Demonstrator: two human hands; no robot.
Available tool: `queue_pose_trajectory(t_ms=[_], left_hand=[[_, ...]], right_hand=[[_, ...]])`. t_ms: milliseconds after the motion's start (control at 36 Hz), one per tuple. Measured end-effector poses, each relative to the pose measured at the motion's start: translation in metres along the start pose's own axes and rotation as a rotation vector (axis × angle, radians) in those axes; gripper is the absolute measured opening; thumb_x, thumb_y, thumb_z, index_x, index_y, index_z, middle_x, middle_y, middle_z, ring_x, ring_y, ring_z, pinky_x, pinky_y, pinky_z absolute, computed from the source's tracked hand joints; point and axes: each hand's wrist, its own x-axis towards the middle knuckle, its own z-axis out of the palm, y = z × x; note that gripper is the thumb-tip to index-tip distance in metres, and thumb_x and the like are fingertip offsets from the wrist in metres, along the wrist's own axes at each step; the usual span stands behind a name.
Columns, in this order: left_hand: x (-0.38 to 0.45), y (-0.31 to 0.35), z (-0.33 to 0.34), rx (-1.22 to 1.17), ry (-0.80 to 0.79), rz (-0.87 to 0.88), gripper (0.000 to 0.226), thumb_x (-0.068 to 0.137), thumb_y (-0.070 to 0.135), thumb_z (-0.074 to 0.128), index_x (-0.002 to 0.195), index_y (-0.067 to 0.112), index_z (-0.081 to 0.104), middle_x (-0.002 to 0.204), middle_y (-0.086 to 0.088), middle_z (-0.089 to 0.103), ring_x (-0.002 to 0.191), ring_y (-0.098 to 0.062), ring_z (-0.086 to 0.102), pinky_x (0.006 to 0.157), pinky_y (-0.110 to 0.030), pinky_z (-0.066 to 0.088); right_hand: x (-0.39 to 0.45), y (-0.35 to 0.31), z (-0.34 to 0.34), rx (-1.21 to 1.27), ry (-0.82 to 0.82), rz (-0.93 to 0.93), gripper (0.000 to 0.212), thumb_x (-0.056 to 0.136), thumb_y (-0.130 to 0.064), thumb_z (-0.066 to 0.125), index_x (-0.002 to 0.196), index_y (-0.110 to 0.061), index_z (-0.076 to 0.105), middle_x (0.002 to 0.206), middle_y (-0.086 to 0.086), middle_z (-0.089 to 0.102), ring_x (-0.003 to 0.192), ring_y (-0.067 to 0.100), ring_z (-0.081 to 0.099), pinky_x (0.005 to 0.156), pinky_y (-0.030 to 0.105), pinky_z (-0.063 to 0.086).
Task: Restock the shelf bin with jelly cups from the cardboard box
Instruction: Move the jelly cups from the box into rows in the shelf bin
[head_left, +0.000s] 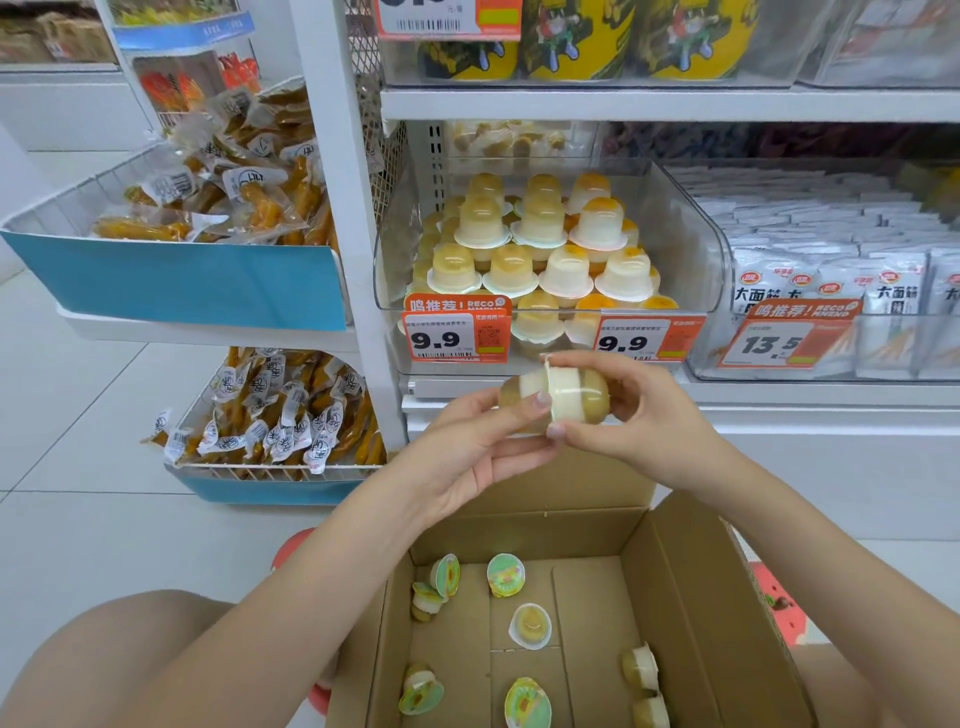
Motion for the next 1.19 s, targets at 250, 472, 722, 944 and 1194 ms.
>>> queue_pose_trajectory(t_ms=[250, 472, 722, 944, 1194], left_hand=[[0.017, 0.051, -0.025, 0.665, 0.180, 0.076, 0.037, 0.080, 0.022, 0.073, 0.113, 0.015, 0.057, 0.106, 0.000, 0.069, 0.089, -0.014, 0.071, 0.073, -0.028, 0.059], [0.035, 0.072, -0.057, 0.819, 0.421, 0.105, 0.029, 0.079, 0.023, 0.075, 0.104, 0.014, 0.062, 0.099, 0.000, 0.066, 0.089, -0.011, 0.062, 0.066, -0.023, 0.050], [0.042, 0.072, -0.061, 0.926, 0.403, 0.123, 0.038, 0.077, 0.023, 0.077, 0.109, 0.013, 0.061, 0.105, -0.002, 0.065, 0.095, -0.013, 0.061, 0.070, -0.019, 0.048], [0.043, 0.073, -0.061, 0.976, 0.400, 0.138, 0.032, 0.078, 0.026, 0.075, 0.106, 0.015, 0.065, 0.104, -0.001, 0.065, 0.097, -0.015, 0.061, 0.084, -0.029, 0.051], [0.044, 0.073, -0.063, 0.954, 0.382, 0.117, 0.029, 0.076, 0.022, 0.077, 0.101, 0.016, 0.064, 0.104, -0.003, 0.066, 0.097, -0.017, 0.062, 0.089, -0.034, 0.052]], right_hand=[[0.070, -0.021, -0.029, 0.231, 0.370, 0.059, 0.057, 0.063, -0.025, 0.083, 0.116, -0.017, 0.064, 0.104, 0.007, 0.070, 0.091, 0.019, 0.069, 0.086, 0.040, 0.056], [0.162, -0.030, -0.029, 0.036, 0.506, 0.021, 0.055, 0.068, -0.033, 0.082, 0.115, -0.014, 0.059, 0.104, -0.002, 0.067, 0.094, 0.009, 0.065, 0.080, 0.027, 0.056], [0.207, -0.027, -0.023, -0.114, 0.539, -0.003, 0.073, 0.067, -0.039, 0.083, 0.124, -0.014, 0.045, 0.115, -0.005, 0.055, 0.108, 0.010, 0.054, 0.097, 0.024, 0.046], [0.229, -0.032, -0.028, -0.472, 0.383, 0.028, 0.075, 0.072, -0.042, 0.078, 0.132, -0.016, 0.043, 0.128, -0.001, 0.052, 0.113, 0.013, 0.051, 0.085, 0.018, 0.039], [0.238, -0.039, -0.032, -0.759, 0.147, 0.055, 0.076, 0.071, -0.043, 0.077, 0.136, -0.024, 0.044, 0.138, 0.004, 0.048, 0.119, 0.024, 0.051, 0.084, 0.026, 0.043]])
